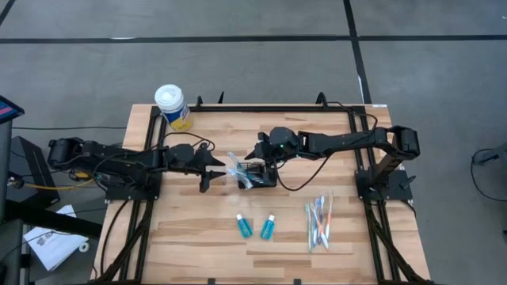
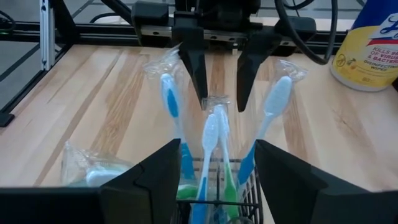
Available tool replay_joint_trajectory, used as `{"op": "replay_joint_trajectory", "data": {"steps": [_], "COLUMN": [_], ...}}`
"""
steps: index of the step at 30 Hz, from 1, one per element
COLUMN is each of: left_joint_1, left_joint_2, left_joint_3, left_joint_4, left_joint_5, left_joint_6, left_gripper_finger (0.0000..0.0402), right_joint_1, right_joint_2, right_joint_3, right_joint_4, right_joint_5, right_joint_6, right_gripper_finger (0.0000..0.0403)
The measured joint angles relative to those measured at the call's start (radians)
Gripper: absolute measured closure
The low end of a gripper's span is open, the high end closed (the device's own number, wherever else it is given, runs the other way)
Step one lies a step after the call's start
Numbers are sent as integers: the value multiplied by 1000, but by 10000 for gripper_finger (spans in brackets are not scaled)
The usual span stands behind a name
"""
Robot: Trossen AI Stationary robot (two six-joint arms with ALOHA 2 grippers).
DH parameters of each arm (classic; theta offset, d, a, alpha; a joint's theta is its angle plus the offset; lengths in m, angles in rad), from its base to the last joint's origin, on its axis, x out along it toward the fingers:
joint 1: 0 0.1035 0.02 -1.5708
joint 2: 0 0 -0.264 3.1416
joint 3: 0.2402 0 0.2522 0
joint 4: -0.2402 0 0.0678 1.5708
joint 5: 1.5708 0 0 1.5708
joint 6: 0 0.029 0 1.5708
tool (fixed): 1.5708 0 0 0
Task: Pick & Place toothbrushing station
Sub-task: Adjust toothbrushes inside the mesh
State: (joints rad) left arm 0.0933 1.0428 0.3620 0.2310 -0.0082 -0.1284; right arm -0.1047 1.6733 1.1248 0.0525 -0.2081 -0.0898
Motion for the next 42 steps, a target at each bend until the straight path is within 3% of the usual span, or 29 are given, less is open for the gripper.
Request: {"op": "replay_joint_trajectory", "data": {"steps": [7, 20, 33, 42], "left_joint_1": [0, 0, 0, 0], "left_joint_2": [0, 0, -12, -117], "left_joint_3": [0, 0, 6, 50], "left_joint_4": [3, 1, -18, -92], "left_joint_5": [1, 5, -20, -96], "left_joint_6": [18, 19, 93, 150], "left_gripper_finger": [263, 394, 401, 401], "right_joint_1": [0, 0, 0, -8], "right_joint_2": [0, 0, 0, 0], "right_joint_3": [0, 0, 0, 0], "right_joint_4": [1, 4, 8, 8], "right_joint_5": [0, 0, 0, 0], "right_joint_6": [-7, -7, -7, -16], "right_gripper_finger": [209, 211, 215, 213]}}
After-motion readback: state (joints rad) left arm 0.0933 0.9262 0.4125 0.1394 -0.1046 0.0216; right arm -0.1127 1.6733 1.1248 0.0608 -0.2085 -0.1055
